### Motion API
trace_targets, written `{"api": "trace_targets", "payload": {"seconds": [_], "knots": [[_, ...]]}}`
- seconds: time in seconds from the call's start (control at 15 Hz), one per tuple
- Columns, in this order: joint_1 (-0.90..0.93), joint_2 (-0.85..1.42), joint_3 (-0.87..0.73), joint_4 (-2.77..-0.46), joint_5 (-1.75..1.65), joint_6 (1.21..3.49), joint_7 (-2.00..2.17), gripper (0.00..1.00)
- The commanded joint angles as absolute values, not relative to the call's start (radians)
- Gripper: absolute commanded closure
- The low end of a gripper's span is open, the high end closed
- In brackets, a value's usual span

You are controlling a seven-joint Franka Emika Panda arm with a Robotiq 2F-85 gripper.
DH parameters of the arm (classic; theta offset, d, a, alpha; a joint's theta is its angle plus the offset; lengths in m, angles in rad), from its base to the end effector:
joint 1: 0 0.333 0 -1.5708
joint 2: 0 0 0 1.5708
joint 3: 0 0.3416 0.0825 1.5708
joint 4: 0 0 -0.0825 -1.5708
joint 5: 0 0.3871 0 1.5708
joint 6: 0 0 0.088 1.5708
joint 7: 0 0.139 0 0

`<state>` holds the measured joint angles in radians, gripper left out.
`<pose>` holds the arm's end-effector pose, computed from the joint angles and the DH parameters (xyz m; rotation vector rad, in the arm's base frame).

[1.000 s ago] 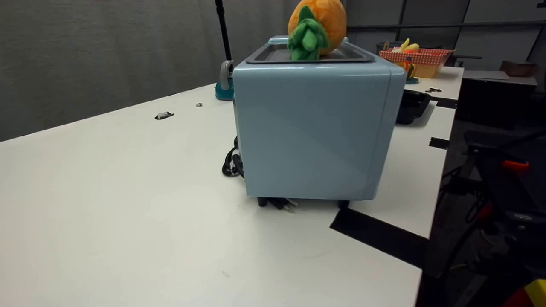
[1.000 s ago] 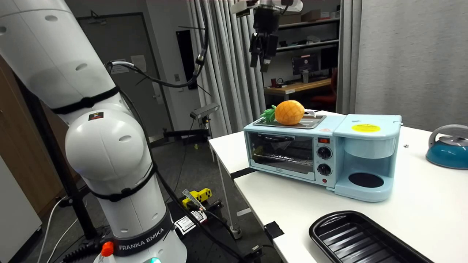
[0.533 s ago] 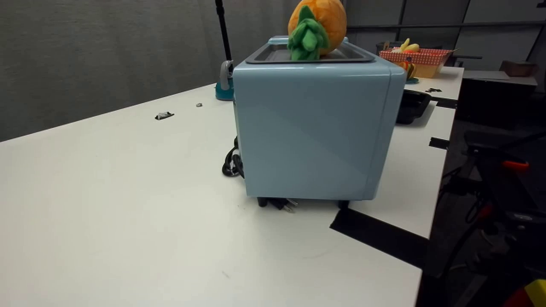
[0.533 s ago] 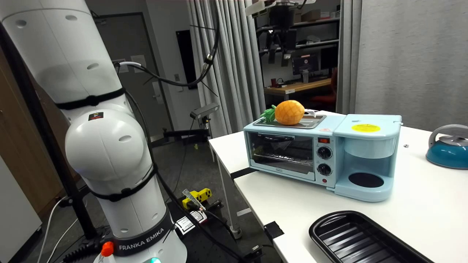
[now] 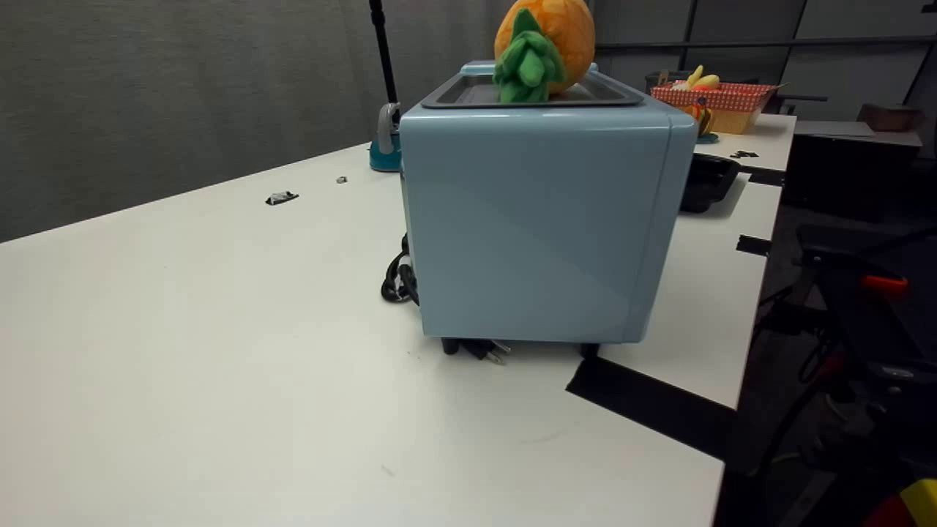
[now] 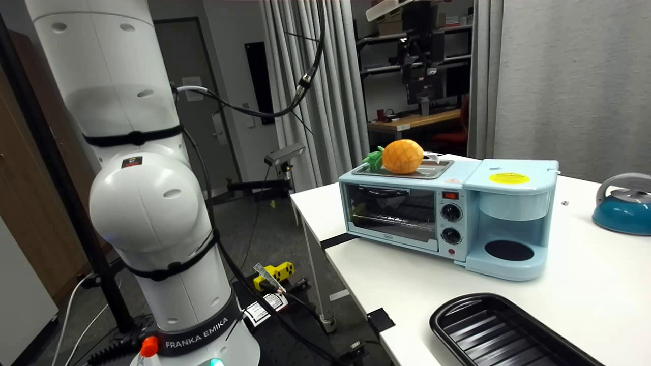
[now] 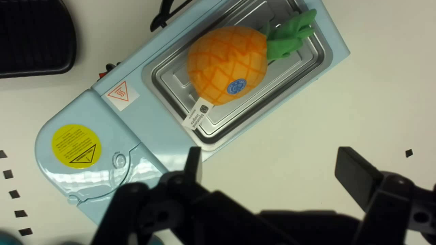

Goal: Press the button on the top of the toaster oven

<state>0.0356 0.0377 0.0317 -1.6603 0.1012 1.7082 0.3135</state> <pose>0.5771 0.0513 0.5665 -3.0144 0.3935 0.0140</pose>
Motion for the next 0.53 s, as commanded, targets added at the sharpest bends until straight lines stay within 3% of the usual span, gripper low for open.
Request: {"api": "trace_targets", "payload": {"seconds": [0.0, 0.47], "knots": [[0.019, 0.117, 0.011, -1.538, 0.073, 1.695, 0.298, 0.0], [0.007, 0.147, -0.018, -1.506, 0.078, 1.699, 0.296, 0.0]]}}
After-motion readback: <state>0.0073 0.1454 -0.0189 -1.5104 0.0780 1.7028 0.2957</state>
